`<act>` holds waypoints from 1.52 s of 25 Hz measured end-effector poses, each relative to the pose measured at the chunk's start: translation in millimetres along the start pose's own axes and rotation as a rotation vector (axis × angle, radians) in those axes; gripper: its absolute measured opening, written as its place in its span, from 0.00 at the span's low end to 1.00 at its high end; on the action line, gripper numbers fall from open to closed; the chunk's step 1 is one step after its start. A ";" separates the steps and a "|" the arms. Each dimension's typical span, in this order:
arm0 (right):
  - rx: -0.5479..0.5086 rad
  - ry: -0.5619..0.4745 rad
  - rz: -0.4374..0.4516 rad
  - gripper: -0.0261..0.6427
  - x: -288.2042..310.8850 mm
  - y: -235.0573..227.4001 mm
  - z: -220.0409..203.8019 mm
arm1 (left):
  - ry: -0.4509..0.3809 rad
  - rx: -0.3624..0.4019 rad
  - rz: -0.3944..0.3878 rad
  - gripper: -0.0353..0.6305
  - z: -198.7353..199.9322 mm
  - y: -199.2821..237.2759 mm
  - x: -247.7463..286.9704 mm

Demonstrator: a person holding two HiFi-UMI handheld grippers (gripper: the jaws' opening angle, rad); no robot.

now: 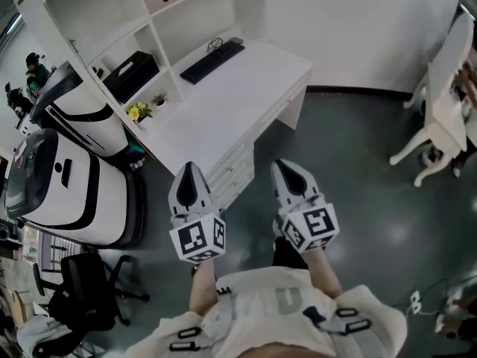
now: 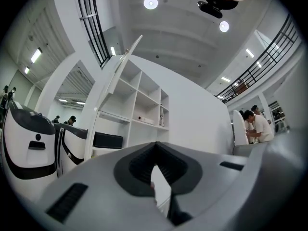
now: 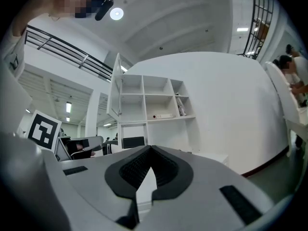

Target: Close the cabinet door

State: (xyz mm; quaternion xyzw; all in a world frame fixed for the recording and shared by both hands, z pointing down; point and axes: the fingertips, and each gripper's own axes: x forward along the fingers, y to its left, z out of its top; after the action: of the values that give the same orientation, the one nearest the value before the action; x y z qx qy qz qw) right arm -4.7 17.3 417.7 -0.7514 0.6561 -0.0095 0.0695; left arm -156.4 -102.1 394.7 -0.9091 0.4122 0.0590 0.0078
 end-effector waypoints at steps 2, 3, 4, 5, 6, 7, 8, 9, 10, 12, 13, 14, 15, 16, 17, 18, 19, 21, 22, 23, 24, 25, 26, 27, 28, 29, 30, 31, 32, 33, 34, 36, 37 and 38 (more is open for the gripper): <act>-0.001 0.003 0.020 0.04 20.1 -22.6 6.4 | 0.010 -0.002 0.018 0.06 0.3 -9.8 24.8; -0.005 0.007 0.028 0.04 30.0 -34.4 9.3 | 0.016 -0.002 0.025 0.06 0.7 -15.0 37.1; -0.010 0.009 0.036 0.04 39.9 -45.9 12.7 | 0.018 -0.002 0.033 0.06 2.0 -19.9 49.3; -0.012 0.010 0.046 0.04 50.1 -56.7 16.4 | 0.015 0.000 0.042 0.06 4.1 -24.2 61.5; -0.014 0.009 0.057 0.04 60.7 -66.9 19.8 | 0.008 0.004 0.054 0.06 6.7 -27.7 73.8; -0.017 0.008 0.068 0.04 71.4 -76.7 22.7 | -0.001 0.007 0.067 0.06 9.4 -30.6 86.4; -0.020 0.006 0.079 0.04 82.1 -86.1 25.2 | -0.011 0.009 0.081 0.06 11.8 -32.8 98.6; -0.024 0.005 0.091 0.04 92.4 -94.8 27.3 | -0.021 0.010 0.098 0.06 13.8 -34.4 110.0; -0.028 0.005 0.105 0.04 102.0 -102.4 28.8 | -0.030 0.007 0.117 0.06 15.2 -35.4 119.8; -0.038 0.008 0.136 0.04 119.3 -115.1 30.3 | -0.042 -0.001 0.150 0.06 15.5 -37.8 135.1; -0.045 0.010 0.149 0.04 127.6 -120.9 31.0 | -0.046 -0.006 0.161 0.06 14.8 -39.6 141.4; -0.050 0.010 0.158 0.04 136.1 -125.4 31.7 | -0.049 -0.011 0.168 0.06 14.0 -41.1 147.1; -0.054 0.011 0.166 0.04 144.0 -127.3 32.1 | -0.048 -0.015 0.174 0.06 13.3 -41.4 151.5; -0.054 0.013 0.175 0.04 150.6 -126.3 32.4 | -0.043 -0.016 0.178 0.06 12.5 -40.2 154.8; -0.053 0.014 0.185 0.04 155.7 -123.5 32.8 | -0.034 -0.017 0.182 0.06 11.7 -38.4 157.4; -0.050 0.015 0.195 0.04 159.7 -120.9 33.3 | -0.026 -0.016 0.186 0.06 11.3 -36.8 160.5; -0.048 0.016 0.204 0.04 163.4 -119.6 34.3 | -0.022 -0.016 0.189 0.06 11.8 -36.0 164.5; -0.045 0.013 0.213 0.04 171.2 -121.1 38.3 | -0.031 -0.018 0.193 0.06 15.6 -36.1 175.2; -0.044 0.009 0.214 0.04 175.3 -122.4 40.7 | -0.039 -0.019 0.191 0.06 18.1 -36.1 180.7; -0.044 0.005 0.214 0.04 179.2 -123.0 42.5 | -0.045 -0.019 0.188 0.06 20.5 -35.8 185.2; -0.043 0.003 0.215 0.04 183.0 -122.6 43.8 | -0.050 -0.016 0.184 0.06 22.5 -34.8 188.6; -0.042 0.000 0.218 0.04 186.5 -121.6 44.8 | -0.052 -0.012 0.181 0.06 23.7 -33.3 191.0; -0.041 -0.002 0.223 0.04 189.8 -120.5 45.6 | -0.049 -0.005 0.177 0.06 23.9 -31.8 193.2; -0.039 -0.003 0.227 0.04 193.0 -120.0 46.2 | -0.044 0.003 0.175 0.06 23.5 -30.6 195.2; -0.036 -0.004 0.231 0.04 196.3 -120.4 46.8 | -0.041 0.011 0.174 0.06 23.5 -29.9 197.1; -0.030 -0.007 0.233 0.04 199.8 -121.0 48.0 | -0.041 0.018 0.175 0.06 24.3 -29.0 198.7; -0.023 -0.012 0.236 0.04 203.3 -120.7 49.4 | -0.045 0.024 0.179 0.06 25.7 -27.0 199.8; -0.014 -0.015 0.242 0.04 206.3 -119.2 50.1 | -0.048 0.026 0.187 0.06 26.8 -23.9 200.0; -0.006 -0.016 0.254 0.04 208.4 -116.4 49.9 | -0.048 0.024 0.199 0.06 27.0 -19.9 199.0; 0.001 -0.016 0.270 0.04 210.0 -112.8 49.7 | -0.046 0.020 0.215 0.06 26.9 -15.5 197.3; 0.005 -0.017 0.290 0.04 212.1 -108.7 50.5 | -0.045 0.016 0.233 0.06 27.6 -11.2 195.6; 0.007 -0.025 0.334 0.04 218.8 -99.1 54.7 | -0.053 0.018 0.268 0.06 32.8 -3.9 192.2; 0.006 -0.030 0.357 0.04 222.6 -93.2 56.9 | -0.060 0.024 0.285 0.06 36.2 -0.6 189.3; 0.004 -0.036 0.381 0.04 226.4 -86.1 58.5 | -0.067 0.031 0.306 0.06 39.1 3.5 185.1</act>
State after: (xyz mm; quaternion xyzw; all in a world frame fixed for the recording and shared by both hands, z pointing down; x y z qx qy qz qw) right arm 117.7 -189.7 352.4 -0.6133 0.7853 0.0159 0.0832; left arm -42.0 -240.5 334.9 -0.8331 0.5461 0.0833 0.0265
